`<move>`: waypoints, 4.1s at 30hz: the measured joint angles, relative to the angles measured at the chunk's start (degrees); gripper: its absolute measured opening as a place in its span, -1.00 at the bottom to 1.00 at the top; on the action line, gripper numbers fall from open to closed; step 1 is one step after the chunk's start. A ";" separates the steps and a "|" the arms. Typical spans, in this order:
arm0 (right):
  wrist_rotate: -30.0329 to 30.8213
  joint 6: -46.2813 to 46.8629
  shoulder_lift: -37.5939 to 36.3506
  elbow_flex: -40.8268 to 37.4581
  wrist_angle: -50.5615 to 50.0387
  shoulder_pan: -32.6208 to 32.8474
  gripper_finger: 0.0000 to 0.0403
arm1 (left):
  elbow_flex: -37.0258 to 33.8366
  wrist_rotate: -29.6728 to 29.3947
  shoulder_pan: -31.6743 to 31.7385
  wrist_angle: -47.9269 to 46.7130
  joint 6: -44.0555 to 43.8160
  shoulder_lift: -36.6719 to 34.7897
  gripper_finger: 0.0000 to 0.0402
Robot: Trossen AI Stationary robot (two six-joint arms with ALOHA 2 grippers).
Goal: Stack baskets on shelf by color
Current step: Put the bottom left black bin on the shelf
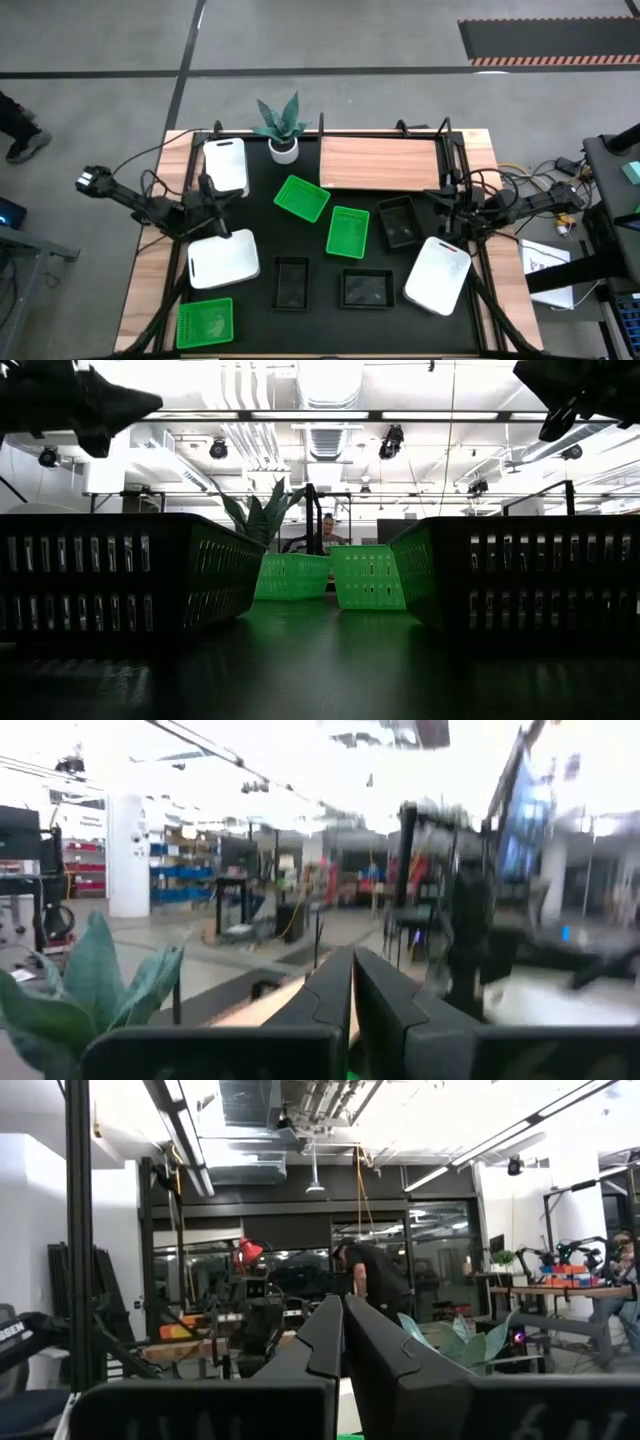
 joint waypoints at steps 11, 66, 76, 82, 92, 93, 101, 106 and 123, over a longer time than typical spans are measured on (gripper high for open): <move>-0.02 -0.03 0.00 0.02 0.02 0.00 -0.96 | 2.23 6.52 0.00 5.09 -15.95 2.93 -1.00; -22.99 -9.81 11.79 0.87 26.17 0.13 -0.96 | 87.48 39.44 -12.98 -91.00 -51.84 84.61 -0.83; -22.97 -8.99 24.96 9.02 22.95 0.15 -0.96 | 85.06 39.12 -13.05 -90.60 -51.81 84.54 -0.25; -22.94 -8.99 27.66 11.82 18.67 0.15 -0.96 | 80.28 39.04 -13.05 -86.87 -51.66 84.54 -0.20; -22.47 -8.99 27.76 12.41 16.75 0.15 -0.96 | 73.14 38.95 -13.05 -79.71 -51.75 84.50 -0.31; -22.47 -8.99 27.76 12.41 16.62 0.15 -0.96 | 73.07 38.95 -12.99 -79.52 -51.75 84.48 -0.35; -22.45 -9.03 27.76 12.39 16.30 0.15 -0.96 | 73.21 38.95 -13.01 -79.49 -51.44 84.48 -0.88; -22.40 -9.01 27.78 12.39 14.97 0.15 -0.96 | 75.75 38.93 -13.00 -80.04 -50.47 84.48 -0.98; -22.38 -7.48 27.68 12.37 11.63 0.15 -0.96 | 107.75 31.37 -12.79 -105.44 -43.69 84.24 -1.00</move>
